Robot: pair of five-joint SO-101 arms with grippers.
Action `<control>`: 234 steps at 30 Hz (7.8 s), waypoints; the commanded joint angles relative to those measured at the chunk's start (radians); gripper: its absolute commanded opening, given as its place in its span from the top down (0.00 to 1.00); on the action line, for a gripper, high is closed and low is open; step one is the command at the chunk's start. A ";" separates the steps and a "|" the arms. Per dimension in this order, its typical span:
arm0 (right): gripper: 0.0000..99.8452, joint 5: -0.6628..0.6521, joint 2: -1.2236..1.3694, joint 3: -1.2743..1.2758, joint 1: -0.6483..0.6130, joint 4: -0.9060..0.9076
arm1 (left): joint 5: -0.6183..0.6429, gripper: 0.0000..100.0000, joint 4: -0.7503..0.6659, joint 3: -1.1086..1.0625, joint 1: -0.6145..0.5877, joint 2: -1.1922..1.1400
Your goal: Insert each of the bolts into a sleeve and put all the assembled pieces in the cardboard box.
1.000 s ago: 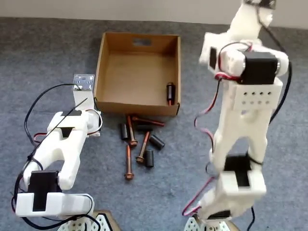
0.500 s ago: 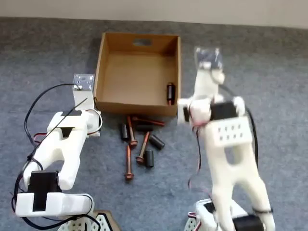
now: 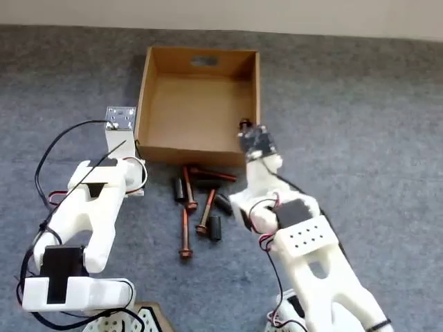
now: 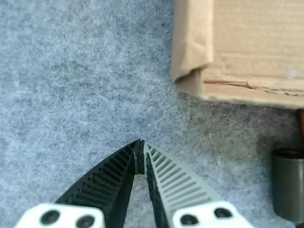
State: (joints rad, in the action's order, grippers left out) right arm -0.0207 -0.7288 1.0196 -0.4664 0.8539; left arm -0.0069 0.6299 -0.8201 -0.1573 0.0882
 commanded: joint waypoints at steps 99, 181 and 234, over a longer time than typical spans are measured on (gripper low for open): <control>0.99 -0.178 0.438 -0.162 0.177 0.053 | 0.005 0.99 0.003 0.041 -0.002 -0.002; 0.99 -0.143 0.185 0.042 0.199 -0.148 | 0.009 0.92 0.405 0.124 0.430 -0.015; 0.99 -0.147 0.185 0.042 0.200 -0.150 | 0.183 0.79 0.376 -0.206 0.615 0.352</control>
State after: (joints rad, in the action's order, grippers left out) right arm -0.1726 -0.5386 1.0717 -0.2624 0.7234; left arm 0.2217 1.0165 -1.0150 0.4457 0.4181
